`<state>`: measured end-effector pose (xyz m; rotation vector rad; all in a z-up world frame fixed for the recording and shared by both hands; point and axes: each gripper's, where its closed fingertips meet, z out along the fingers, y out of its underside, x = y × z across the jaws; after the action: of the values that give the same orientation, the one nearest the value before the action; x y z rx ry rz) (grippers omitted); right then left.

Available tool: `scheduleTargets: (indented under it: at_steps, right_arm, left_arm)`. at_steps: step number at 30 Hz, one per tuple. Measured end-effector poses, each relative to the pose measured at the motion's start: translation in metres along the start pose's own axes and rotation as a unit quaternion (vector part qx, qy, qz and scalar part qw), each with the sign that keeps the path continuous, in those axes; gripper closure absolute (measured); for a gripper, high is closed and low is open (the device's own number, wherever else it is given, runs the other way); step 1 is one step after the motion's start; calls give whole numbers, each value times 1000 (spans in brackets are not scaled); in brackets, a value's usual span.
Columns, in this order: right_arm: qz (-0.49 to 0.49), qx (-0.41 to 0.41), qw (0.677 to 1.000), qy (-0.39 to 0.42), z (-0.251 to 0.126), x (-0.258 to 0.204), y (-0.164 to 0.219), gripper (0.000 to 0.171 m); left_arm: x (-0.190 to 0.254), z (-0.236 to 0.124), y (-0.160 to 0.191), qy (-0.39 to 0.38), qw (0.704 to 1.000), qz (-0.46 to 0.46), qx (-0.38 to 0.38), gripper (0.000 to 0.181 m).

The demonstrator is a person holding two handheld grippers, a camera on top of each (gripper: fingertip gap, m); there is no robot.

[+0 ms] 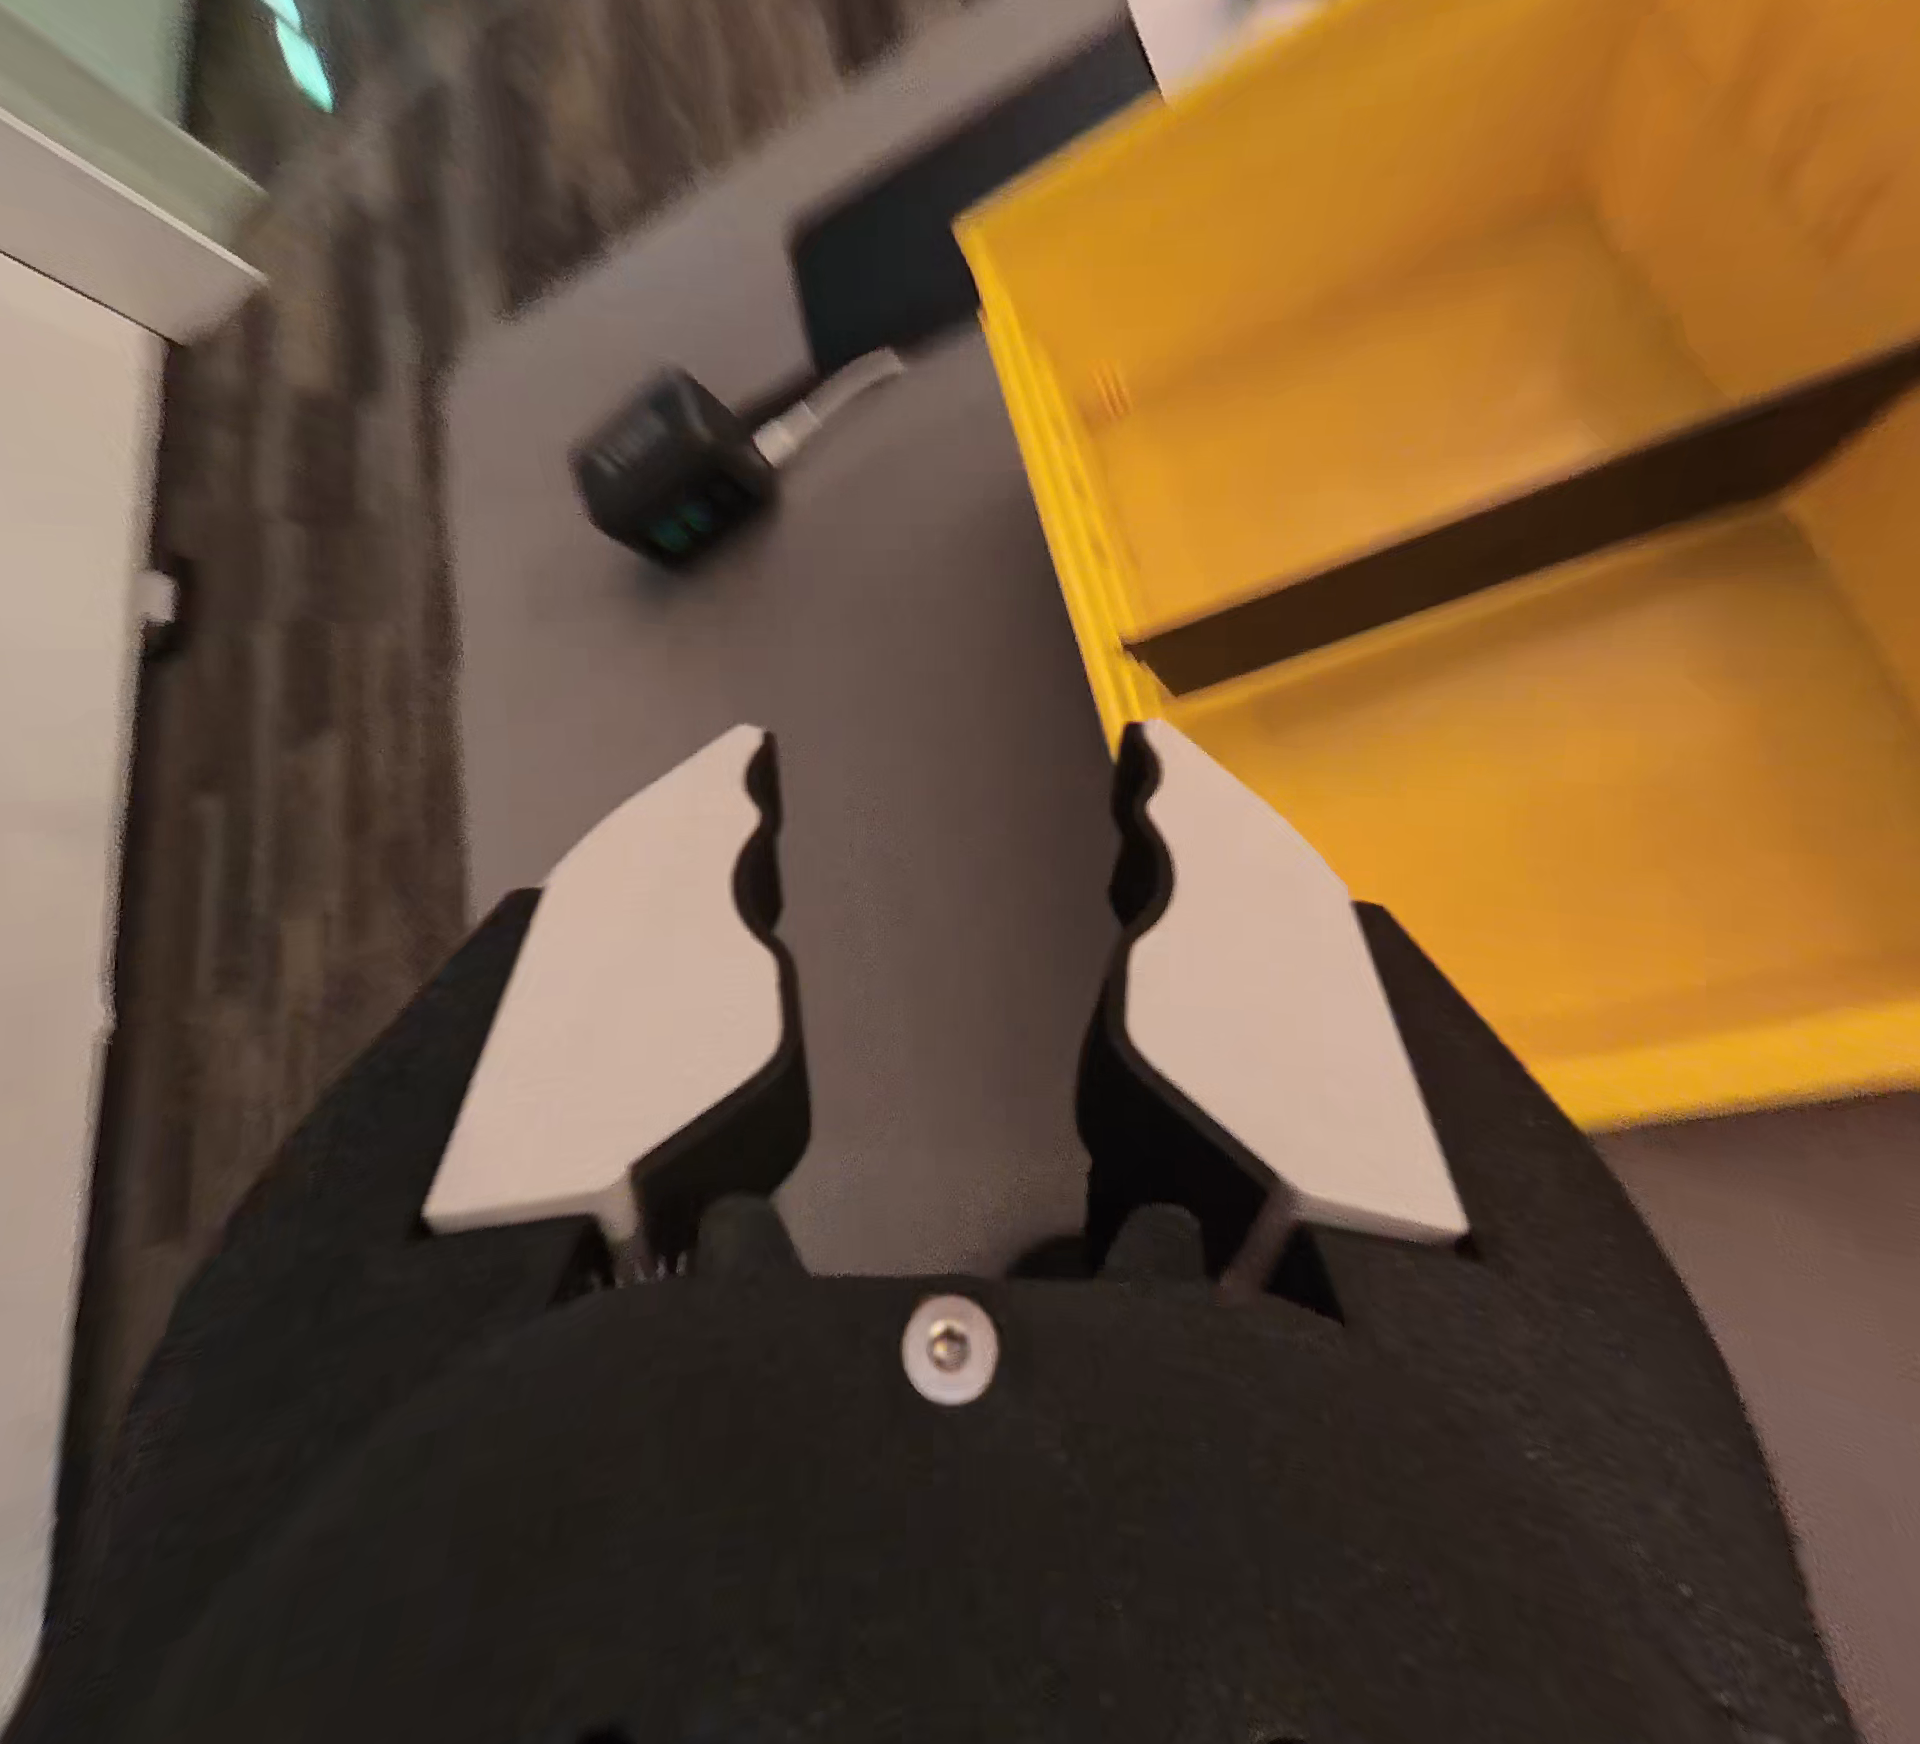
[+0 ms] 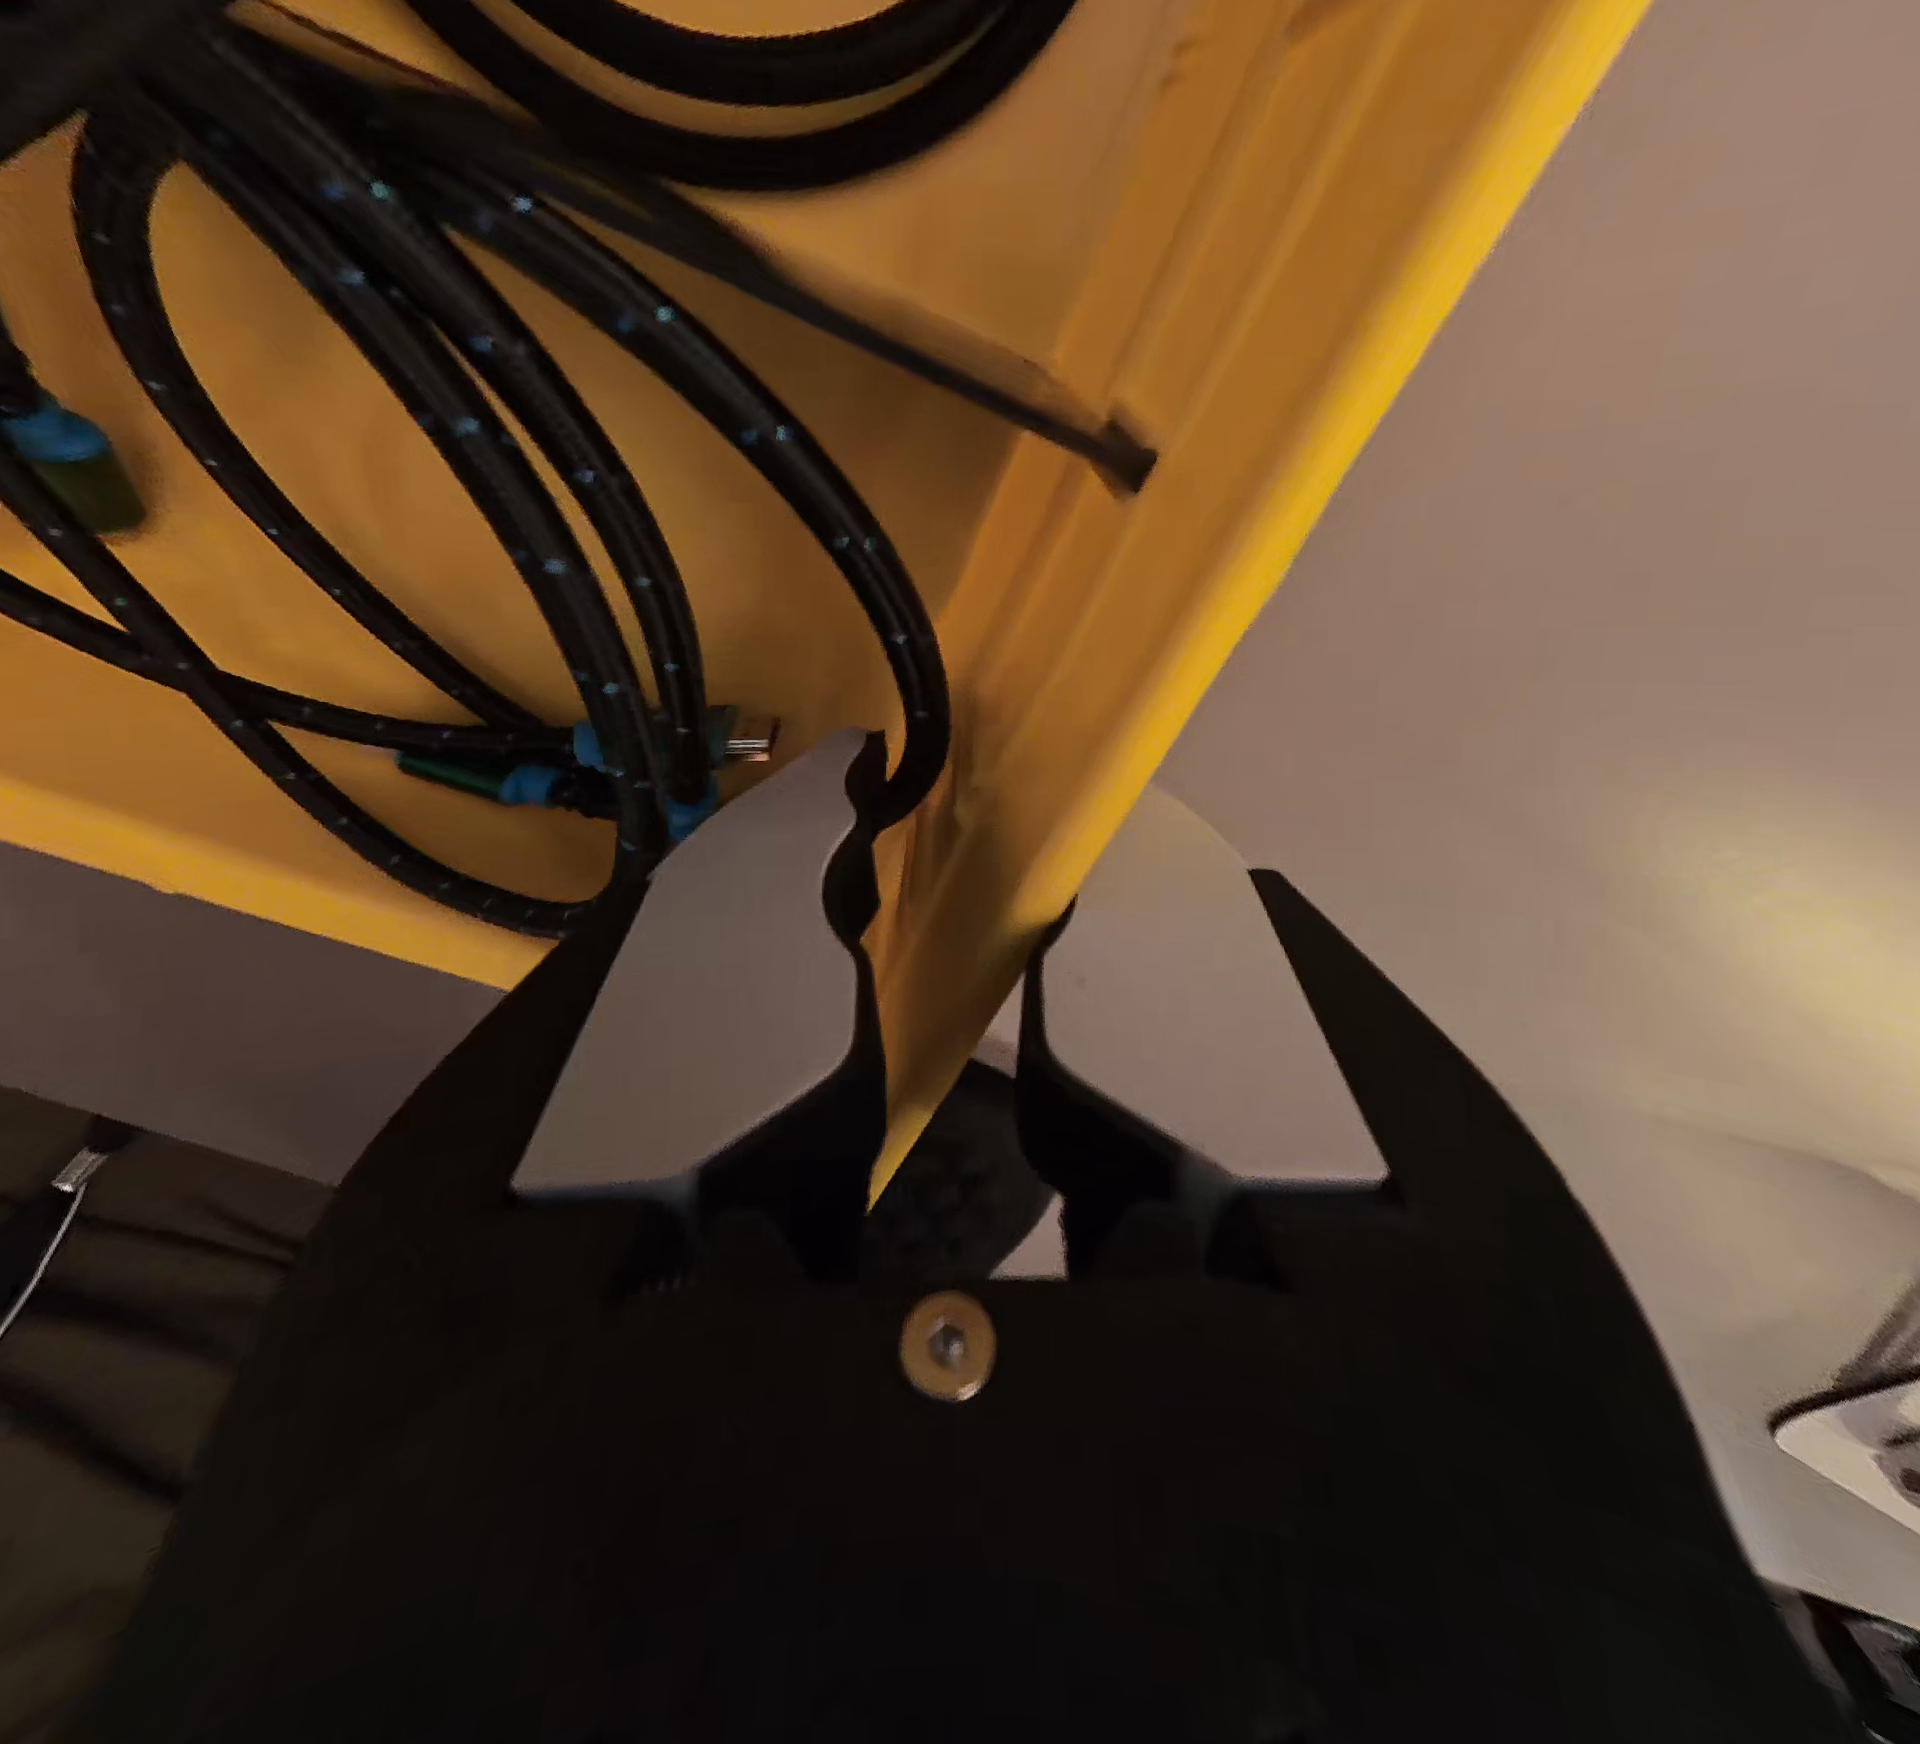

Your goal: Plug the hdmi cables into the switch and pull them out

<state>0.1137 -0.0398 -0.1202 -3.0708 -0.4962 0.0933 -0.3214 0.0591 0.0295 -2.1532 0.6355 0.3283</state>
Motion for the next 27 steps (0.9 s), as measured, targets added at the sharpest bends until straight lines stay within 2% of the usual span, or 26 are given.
scheduleTargets:
  at_steps: [1,4,7,9,12,14,15,17,19,20,22,23,27]
  right_arm:
    - [2,6,1000,-3,0,0,-2,146]
    - [20,33,999,-12,-5,3,-8,146]
    - [40,60,997,-27,-24,6,-1,142]
    - [62,107,992,-20,-49,14,3,134]
    - [60,231,971,-4,-103,13,2,135]
    - [29,349,936,-32,-145,-10,-7,135]
    - [-1,419,905,-70,-168,-31,-14,135]
    - [-66,547,821,-148,-210,-76,-20,135]
    - [-133,624,739,-217,-234,-120,-21,133]
    - [-154,600,743,-252,-229,-139,-25,134]
    - [-149,524,789,-283,-208,-163,-43,138]
    - [-135,502,806,-282,-199,-172,-55,145]
    - [-120,378,888,-232,-145,-205,-85,139]
  left_arm:
    - [-8,-5,-13,-32,999,6,34,114]
    - [-21,-23,-44,-99,987,19,127,117]
    - [-20,-37,-59,-109,978,12,180,126]
    - [-19,-43,-66,-102,974,-5,201,125]
    - [-18,-51,-73,-95,968,-11,231,124]
    - [-20,-55,-77,-94,965,-16,246,122]
    - [-20,-57,-79,-91,963,-21,254,121]
    - [-22,-60,-82,-87,959,-33,268,120]
    - [-24,-63,-83,-85,956,-37,279,119]
    - [-25,-64,-83,-86,955,-37,282,118]
    - [-25,-66,-81,-88,954,-34,284,116]
    - [-26,-66,-81,-86,955,-33,283,115]
    - [-25,-65,-77,-78,958,-36,275,114]
